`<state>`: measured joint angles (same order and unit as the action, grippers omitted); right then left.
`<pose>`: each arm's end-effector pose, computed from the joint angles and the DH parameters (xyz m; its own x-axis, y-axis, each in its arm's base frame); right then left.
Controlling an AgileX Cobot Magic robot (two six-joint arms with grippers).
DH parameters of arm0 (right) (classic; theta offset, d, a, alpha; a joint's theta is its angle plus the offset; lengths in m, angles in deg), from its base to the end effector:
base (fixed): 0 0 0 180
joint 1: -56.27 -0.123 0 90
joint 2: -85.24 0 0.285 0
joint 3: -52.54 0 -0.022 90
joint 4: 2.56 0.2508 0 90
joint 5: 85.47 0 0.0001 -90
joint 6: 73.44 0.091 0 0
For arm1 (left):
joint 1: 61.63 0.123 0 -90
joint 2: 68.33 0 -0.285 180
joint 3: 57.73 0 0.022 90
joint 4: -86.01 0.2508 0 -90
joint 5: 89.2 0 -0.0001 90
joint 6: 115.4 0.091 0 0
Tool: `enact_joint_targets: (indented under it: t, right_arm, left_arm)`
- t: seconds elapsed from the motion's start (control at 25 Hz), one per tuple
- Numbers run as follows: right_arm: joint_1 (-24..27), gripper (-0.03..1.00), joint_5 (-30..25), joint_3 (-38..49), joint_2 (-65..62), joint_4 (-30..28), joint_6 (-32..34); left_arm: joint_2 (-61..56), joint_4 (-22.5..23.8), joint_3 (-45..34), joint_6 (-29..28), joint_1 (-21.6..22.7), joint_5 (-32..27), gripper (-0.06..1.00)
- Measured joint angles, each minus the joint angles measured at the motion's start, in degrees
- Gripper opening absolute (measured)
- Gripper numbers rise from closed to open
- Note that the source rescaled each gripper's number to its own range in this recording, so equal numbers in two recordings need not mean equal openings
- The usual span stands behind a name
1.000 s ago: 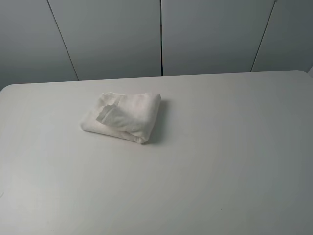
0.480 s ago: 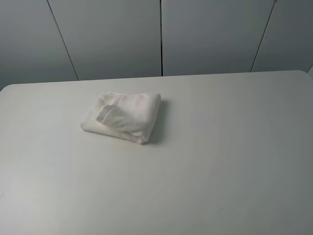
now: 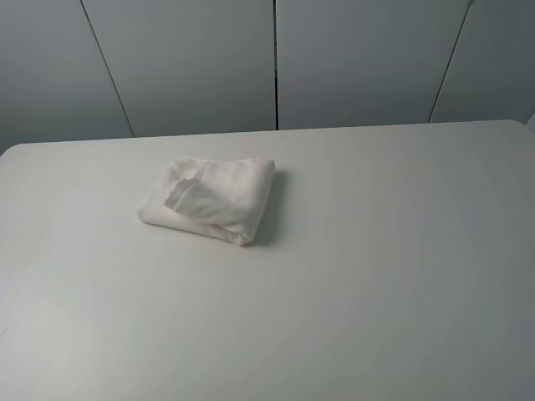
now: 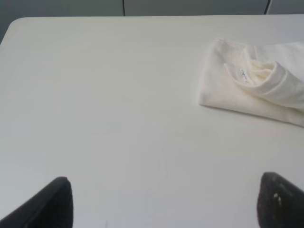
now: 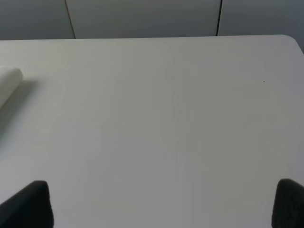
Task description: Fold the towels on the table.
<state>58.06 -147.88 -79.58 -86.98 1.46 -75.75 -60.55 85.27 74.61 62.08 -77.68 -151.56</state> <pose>-0.0074 0.0059 0.2785 -0.4692 0.0069 -0.8830 -0.0273 0.9994 0.0223 -0.0078 0.0012 0.2794 -0.4619 0.0809 -0.8832 0.2634 0.9634 -0.0495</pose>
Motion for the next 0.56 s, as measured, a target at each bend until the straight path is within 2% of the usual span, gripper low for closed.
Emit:
enact_joint_targets:
  t: [0.56]
  right_arm:
    - [0.00,1.00,0.00,0.00,0.00,0.00,0.00]
  left_arm:
    - [0.00,-0.12,0.00,0.00,0.00,0.00,1.00]
